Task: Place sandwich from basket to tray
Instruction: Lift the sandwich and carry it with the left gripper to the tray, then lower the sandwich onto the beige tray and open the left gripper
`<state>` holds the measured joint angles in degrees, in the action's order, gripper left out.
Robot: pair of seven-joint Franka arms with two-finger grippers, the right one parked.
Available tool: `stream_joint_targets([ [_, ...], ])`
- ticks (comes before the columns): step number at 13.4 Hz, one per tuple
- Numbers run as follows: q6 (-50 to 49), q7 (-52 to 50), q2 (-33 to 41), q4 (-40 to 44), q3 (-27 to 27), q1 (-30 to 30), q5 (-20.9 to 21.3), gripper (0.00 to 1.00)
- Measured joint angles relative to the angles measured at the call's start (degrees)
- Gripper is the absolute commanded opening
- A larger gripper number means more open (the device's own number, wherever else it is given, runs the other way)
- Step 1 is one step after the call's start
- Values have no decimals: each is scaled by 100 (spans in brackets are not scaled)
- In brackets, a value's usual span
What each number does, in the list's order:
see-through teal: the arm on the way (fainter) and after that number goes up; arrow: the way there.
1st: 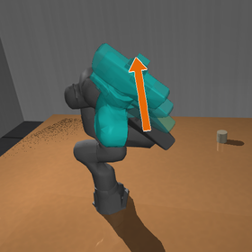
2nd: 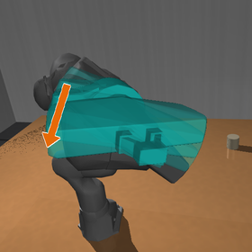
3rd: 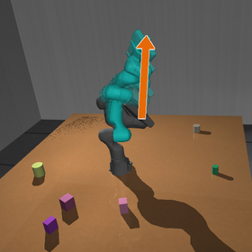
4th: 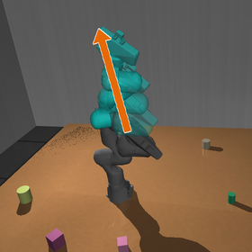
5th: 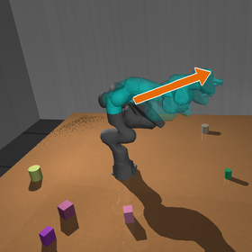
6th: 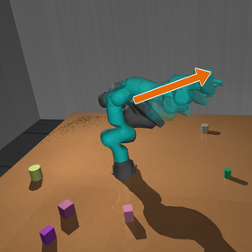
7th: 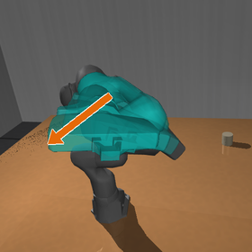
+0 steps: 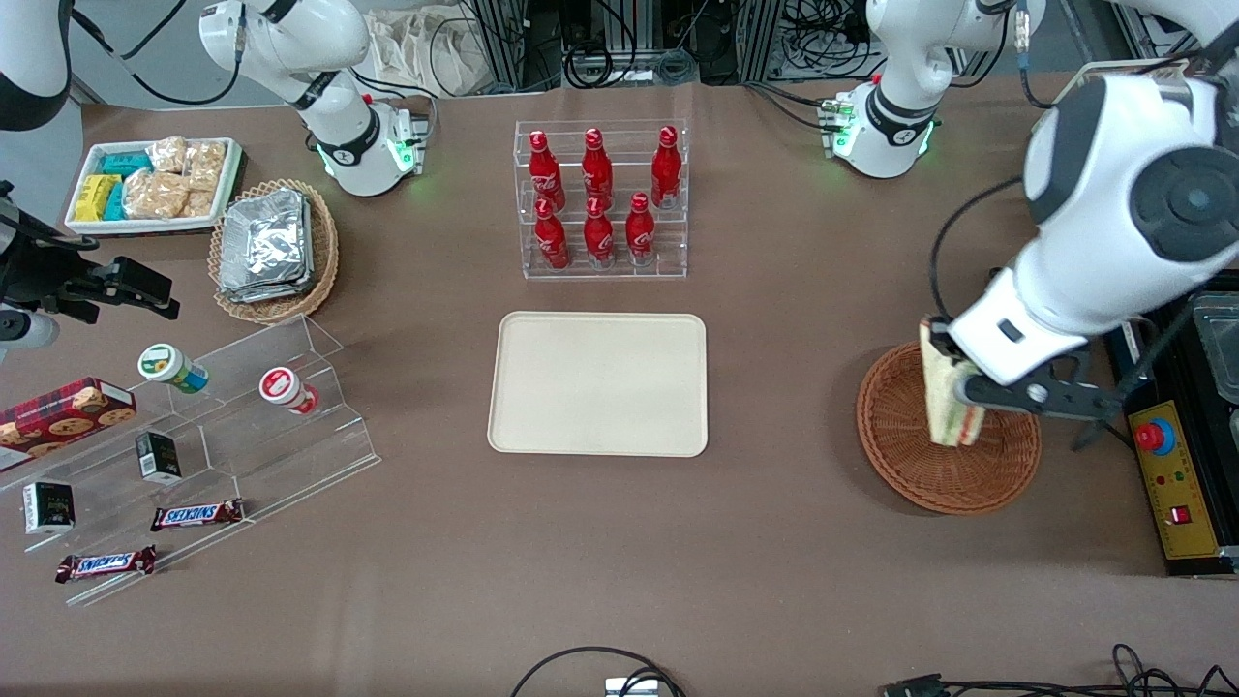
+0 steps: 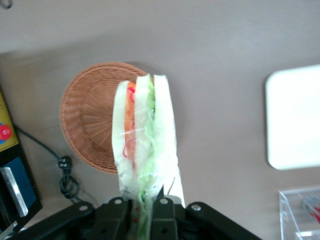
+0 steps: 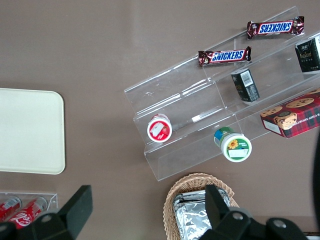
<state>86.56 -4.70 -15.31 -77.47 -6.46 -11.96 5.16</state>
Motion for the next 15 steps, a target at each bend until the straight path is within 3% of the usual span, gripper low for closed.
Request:
stream_joint_targets([
  [6, 319, -2307, -366, 52, -1717, -163, 139, 0],
  [9, 983, -3433, -971, 16, -1876, -774, 824, 0],
  [11, 1408, -3873, -1440, -32, -1881, -1067, 1048, 0],
  [15, 2384, -4342, -2197, -351, -1869, -1142, 1831, 0],
])
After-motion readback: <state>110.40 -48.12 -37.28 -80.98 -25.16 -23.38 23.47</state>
